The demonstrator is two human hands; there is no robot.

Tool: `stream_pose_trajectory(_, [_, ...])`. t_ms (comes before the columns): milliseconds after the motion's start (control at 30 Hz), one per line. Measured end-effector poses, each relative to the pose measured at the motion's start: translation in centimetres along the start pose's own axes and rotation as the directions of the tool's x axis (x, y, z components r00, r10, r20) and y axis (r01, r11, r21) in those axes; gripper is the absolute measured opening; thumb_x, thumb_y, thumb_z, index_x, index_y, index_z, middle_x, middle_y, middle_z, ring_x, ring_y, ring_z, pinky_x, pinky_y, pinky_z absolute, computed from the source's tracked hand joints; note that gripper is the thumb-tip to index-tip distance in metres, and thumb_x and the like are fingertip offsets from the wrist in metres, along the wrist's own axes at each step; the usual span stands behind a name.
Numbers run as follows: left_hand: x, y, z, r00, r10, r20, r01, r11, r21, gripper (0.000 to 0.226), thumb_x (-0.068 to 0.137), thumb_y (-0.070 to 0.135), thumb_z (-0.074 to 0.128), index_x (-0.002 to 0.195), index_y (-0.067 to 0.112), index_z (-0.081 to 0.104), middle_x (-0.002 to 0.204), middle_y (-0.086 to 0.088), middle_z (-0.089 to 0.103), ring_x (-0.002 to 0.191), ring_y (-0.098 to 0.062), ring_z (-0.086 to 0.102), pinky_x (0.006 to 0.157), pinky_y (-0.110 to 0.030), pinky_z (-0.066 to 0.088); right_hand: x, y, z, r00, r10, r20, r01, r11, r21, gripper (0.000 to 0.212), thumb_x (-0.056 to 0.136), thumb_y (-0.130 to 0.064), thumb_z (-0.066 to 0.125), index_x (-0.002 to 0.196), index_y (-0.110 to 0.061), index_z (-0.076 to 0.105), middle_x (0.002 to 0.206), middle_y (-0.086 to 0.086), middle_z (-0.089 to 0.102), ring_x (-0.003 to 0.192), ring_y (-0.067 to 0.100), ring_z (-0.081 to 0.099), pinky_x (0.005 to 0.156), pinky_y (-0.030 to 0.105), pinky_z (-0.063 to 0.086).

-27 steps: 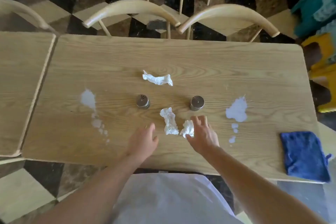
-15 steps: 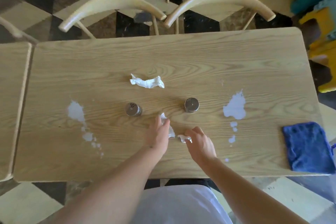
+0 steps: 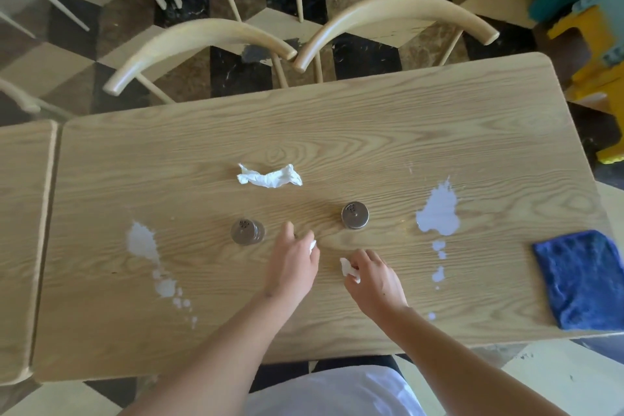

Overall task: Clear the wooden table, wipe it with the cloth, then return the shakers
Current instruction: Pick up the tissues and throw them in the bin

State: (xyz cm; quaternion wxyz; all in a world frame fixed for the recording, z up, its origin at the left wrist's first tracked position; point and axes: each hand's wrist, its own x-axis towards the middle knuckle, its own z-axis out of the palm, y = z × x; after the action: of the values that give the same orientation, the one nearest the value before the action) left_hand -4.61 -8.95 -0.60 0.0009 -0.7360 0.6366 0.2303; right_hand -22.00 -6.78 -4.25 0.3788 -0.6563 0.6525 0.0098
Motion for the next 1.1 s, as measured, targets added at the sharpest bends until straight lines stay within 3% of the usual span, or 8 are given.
stream_pose_trajectory(167, [6.2,0.7,-4.0,0.997,-0.08,0.014,0.08,0.997,-0.021,0.041,0.088,-0.006,0.043,0.127,0.009,0.043,0.1,-0.015,0.058,0.078,-0.037,0.058,0.062,-0.041,0.041,-0.4,-0.8,-0.2,0.998,0.016,-0.054,-0.012,0.997,0.082,0.025,0.097,-0.029,0.05,0.081,-0.024,0.032,0.078,-0.005,0.046,0.06,0.026,0.048,0.054,0.036,0.038])
stream_pose_trajectory(267, [9.8,-0.5,-5.5,0.979,-0.204,0.004,0.204,0.979,0.019,0.021,0.1,0.018,0.047,0.119,0.011,0.046,0.086,-0.014,0.063,0.081,-0.038,0.064,0.061,-0.038,0.039,-0.3,-1.0,-0.4,0.998,0.024,-0.066,-0.021,0.999,0.05,0.03,0.101,-0.034,0.047,0.078,-0.023,0.031,0.076,-0.005,0.047,0.061,0.024,0.05,0.055,0.036,0.04])
stream_pose_trajectory(433, [15.8,-4.3,-5.4,0.801,-0.592,0.086,0.597,0.782,-0.181,0.064,0.084,0.052,0.063,0.122,0.0,0.059,0.123,-0.02,0.066,0.114,-0.036,0.063,0.096,-0.04,0.051,-0.6,-0.9,-1.1,0.994,0.059,-0.091,-0.046,0.99,0.136,0.027,0.103,-0.039,0.043,0.086,-0.021,0.031,0.094,-0.006,0.043,0.068,0.022,0.047,0.059,0.035,0.04])
stream_pose_trajectory(533, [16.8,-5.7,-4.2,0.734,-0.65,0.198,0.677,0.674,-0.296,0.075,0.081,0.053,0.066,0.132,0.0,0.053,0.135,-0.015,0.058,0.122,-0.032,0.059,0.105,-0.038,0.046,-1.2,-0.3,-1.3,0.989,0.134,-0.056,-0.114,0.955,0.275,0.022,0.103,-0.032,0.043,0.088,-0.023,0.029,0.096,-0.005,0.056,0.072,0.032,0.059,0.063,0.042,0.048])
stream_pose_trajectory(667, [16.7,-5.1,-3.0,0.795,-0.585,0.163,0.607,0.772,-0.19,0.059,0.084,0.044,0.065,0.125,0.002,0.059,0.125,-0.018,0.062,0.116,-0.034,0.061,0.095,-0.038,0.048,-2.1,0.3,-1.6,0.994,0.108,-0.007,-0.103,0.968,0.227,0.009,0.102,-0.023,0.043,0.104,-0.024,0.035,0.108,-0.01,0.066,0.084,0.029,0.066,0.065,0.035,0.046])
stream_pose_trajectory(800, [15.9,-2.9,-3.3,0.863,-0.489,0.125,0.505,0.829,-0.242,0.022,0.088,0.015,0.056,0.069,0.011,0.047,0.085,-0.015,0.063,0.078,-0.033,0.055,0.067,-0.038,0.045,-2.9,0.6,-1.7,0.996,0.09,0.007,-0.09,0.984,0.154,0.022,0.103,-0.045,0.041,0.105,-0.023,0.045,0.095,-0.009,0.061,0.073,0.026,0.059,0.062,0.035,0.042])
stream_pose_trajectory(967, [10.8,1.3,-5.7,0.923,-0.366,0.122,0.352,0.669,-0.654,0.024,0.086,-0.011,0.039,0.091,0.011,0.046,0.096,-0.003,0.054,0.073,-0.023,0.062,0.051,-0.036,0.06,-5.3,1.4,-2.1,0.996,0.072,0.049,-0.076,0.992,0.101,0.05,0.099,-0.062,0.028,0.071,-0.02,0.032,0.059,-0.004,0.043,0.059,0.02,0.042,0.061,0.036,0.042])
stream_pose_trajectory(1100, [2.3,1.3,-6.0,0.983,-0.084,0.165,0.169,0.77,-0.616,0.032,0.093,0.009,0.058,0.104,0.038,0.067,0.094,0.013,0.066,0.077,-0.019,0.066,0.068,-0.03,0.054,-7.2,1.6,-1.3,0.986,0.11,0.126,-0.118,0.992,0.052,0.051,0.103,-0.052,0.024,0.072,-0.015,0.04,0.061,-0.002,0.043,0.069,0.031,0.054,0.064,0.038,0.042])
